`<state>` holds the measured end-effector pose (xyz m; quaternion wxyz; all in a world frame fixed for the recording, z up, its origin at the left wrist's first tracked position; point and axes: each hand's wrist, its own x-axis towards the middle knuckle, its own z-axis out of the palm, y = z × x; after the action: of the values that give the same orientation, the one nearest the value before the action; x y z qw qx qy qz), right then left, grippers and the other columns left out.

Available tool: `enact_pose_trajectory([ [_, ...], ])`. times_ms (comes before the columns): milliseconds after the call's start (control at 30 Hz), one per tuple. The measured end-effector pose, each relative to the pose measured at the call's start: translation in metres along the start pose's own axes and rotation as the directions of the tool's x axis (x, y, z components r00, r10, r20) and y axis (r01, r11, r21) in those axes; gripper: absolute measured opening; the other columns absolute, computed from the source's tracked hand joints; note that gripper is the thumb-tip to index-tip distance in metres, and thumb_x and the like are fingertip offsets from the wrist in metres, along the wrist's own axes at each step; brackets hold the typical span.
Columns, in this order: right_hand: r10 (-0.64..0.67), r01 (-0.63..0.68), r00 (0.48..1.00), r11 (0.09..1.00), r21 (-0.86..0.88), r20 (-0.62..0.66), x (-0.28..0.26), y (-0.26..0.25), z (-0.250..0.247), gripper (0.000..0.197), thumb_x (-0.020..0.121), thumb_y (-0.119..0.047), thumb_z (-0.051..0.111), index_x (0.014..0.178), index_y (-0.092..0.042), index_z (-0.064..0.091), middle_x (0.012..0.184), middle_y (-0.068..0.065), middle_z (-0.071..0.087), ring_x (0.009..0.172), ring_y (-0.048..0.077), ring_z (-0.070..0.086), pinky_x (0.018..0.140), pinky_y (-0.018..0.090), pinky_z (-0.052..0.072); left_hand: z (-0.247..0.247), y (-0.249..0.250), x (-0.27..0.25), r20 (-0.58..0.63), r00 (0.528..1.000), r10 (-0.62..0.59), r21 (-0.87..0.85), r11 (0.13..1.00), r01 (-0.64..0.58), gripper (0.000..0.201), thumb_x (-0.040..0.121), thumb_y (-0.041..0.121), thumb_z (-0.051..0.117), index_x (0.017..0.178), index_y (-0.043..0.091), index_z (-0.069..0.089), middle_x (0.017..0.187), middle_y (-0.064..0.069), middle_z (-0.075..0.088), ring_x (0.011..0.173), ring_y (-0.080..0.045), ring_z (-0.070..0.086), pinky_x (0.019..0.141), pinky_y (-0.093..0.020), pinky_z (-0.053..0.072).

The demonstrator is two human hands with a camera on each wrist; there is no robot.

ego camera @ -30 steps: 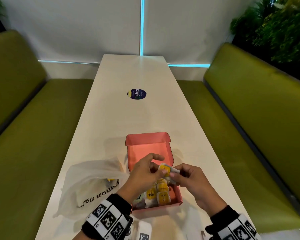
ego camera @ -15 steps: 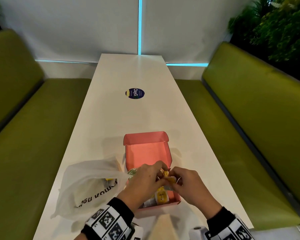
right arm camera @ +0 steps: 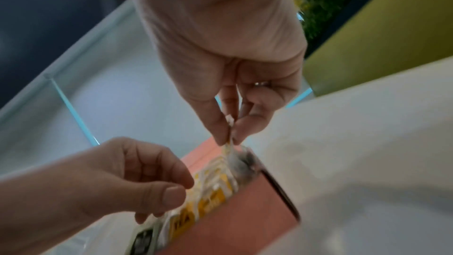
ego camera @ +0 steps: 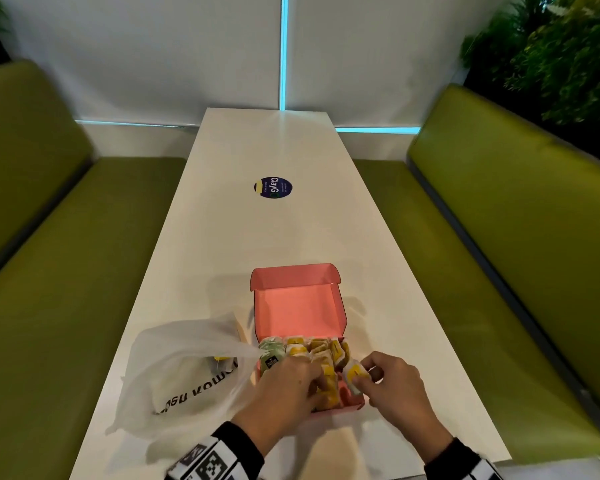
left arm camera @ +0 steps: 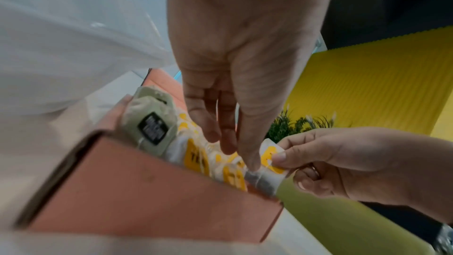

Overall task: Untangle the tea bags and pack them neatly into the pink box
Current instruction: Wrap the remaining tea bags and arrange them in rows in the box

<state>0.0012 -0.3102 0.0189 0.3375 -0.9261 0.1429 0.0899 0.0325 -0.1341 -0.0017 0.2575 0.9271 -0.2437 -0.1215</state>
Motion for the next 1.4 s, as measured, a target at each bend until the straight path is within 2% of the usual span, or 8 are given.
enact_pose_trajectory([
  [167,0.054,-0.055,0.998,0.998,-0.023,-0.038,0.005,0.005,0.013,0.021,0.078,-0.023,0.063,0.068,-0.030,0.047,0.054,-0.008,0.058,0.064,0.013,0.057,0.048,0.014,0.031,0.006,0.003,-0.005,0.099,0.995,0.011,0.209,0.977,-0.032,0.028,0.085,0.032,0.055,0.107,0.021,0.067,0.109,-0.003,0.062,0.106,-0.023,0.055,0.083,-0.033,0.046],
  [633,0.047,-0.067,0.992,0.980,-0.187,-0.113,0.010,-0.006,0.020,0.016,0.082,-0.034,0.054,0.074,-0.021,0.047,0.077,-0.001,0.056,0.077,0.024,0.054,0.059,0.027,0.035,0.009,0.008,-0.008,0.110,0.994,0.011,0.317,0.947,-0.046,0.029,0.087,0.030,0.048,0.104,0.019,0.069,0.103,-0.006,0.068,0.102,-0.025,0.058,0.081,-0.033,0.049],
  [767,0.014,-0.044,0.990,0.976,-0.211,-0.142,0.004,-0.009,0.014,0.024,0.084,-0.042,0.056,0.085,-0.023,0.042,0.089,-0.004,0.052,0.076,0.020,0.048,0.061,0.027,0.033,-0.006,0.006,-0.021,-0.077,0.997,0.022,0.208,0.978,-0.005,0.026,0.087,0.035,0.049,0.098,0.024,0.070,0.100,0.006,0.065,0.101,-0.012,0.050,0.079,-0.026,0.045],
  [900,-0.235,0.211,0.959,0.965,-0.156,-0.157,-0.009,-0.030,0.008,0.018,0.085,-0.033,0.060,0.086,-0.026,0.044,0.088,-0.005,0.051,0.082,0.017,0.055,0.067,0.027,0.037,-0.034,-0.021,-0.063,-0.472,0.878,0.077,0.177,0.984,0.009,0.024,0.074,0.045,0.050,0.065,0.030,0.067,0.073,0.012,0.054,0.078,-0.008,0.039,0.061,-0.018,0.037],
  [1033,-0.575,0.576,0.817,0.815,-0.068,0.029,-0.020,-0.077,0.034,0.021,0.077,-0.032,0.044,0.082,-0.020,0.060,0.079,-0.005,0.056,0.077,0.016,0.054,0.069,0.027,0.037,-0.059,-0.049,-0.112,-0.680,0.719,-0.142,0.125,0.944,0.305,0.025,0.070,0.048,0.051,0.065,0.033,0.070,0.109,-0.007,0.055,0.103,-0.031,0.042,0.075,-0.041,0.033],
  [1167,-0.716,0.762,0.618,0.647,-0.022,0.326,-0.016,-0.126,0.091,0.031,0.080,-0.013,0.042,0.100,-0.010,0.065,0.100,0.011,0.063,0.097,0.029,0.056,0.085,0.035,0.041,-0.058,-0.076,-0.133,-0.609,0.627,-0.486,-0.045,0.810,0.585,0.013,0.074,0.049,0.067,0.081,0.041,0.073,0.152,-0.016,0.026,0.138,-0.040,0.018,0.100,-0.061,0.022],
  [1267,-0.567,0.676,0.678,0.731,-0.093,0.468,0.001,-0.148,0.125,0.039,0.086,0.000,0.041,0.122,-0.007,0.055,0.125,0.016,0.054,0.116,0.031,0.050,0.098,0.036,0.039,-0.063,-0.089,-0.125,-0.401,0.605,-0.688,-0.122,0.695,0.709,0.031,0.085,0.046,0.063,0.115,0.041,0.064,0.156,-0.003,0.019,0.131,-0.026,0.040,0.101,-0.040,0.034],
  [1400,-0.436,0.495,0.816,0.866,-0.071,0.380,0.029,-0.152,0.139,0.037,0.086,0.005,0.041,0.121,-0.004,0.051,0.124,0.015,0.055,0.116,0.027,0.051,0.094,0.027,0.038,-0.079,-0.083,-0.112,-0.434,0.586,-0.684,0.019,0.644,0.765,0.043,0.094,0.031,0.048,0.136,0.034,0.042,0.134,0.007,0.041,0.092,-0.021,0.060,0.066,-0.028,0.041],
])
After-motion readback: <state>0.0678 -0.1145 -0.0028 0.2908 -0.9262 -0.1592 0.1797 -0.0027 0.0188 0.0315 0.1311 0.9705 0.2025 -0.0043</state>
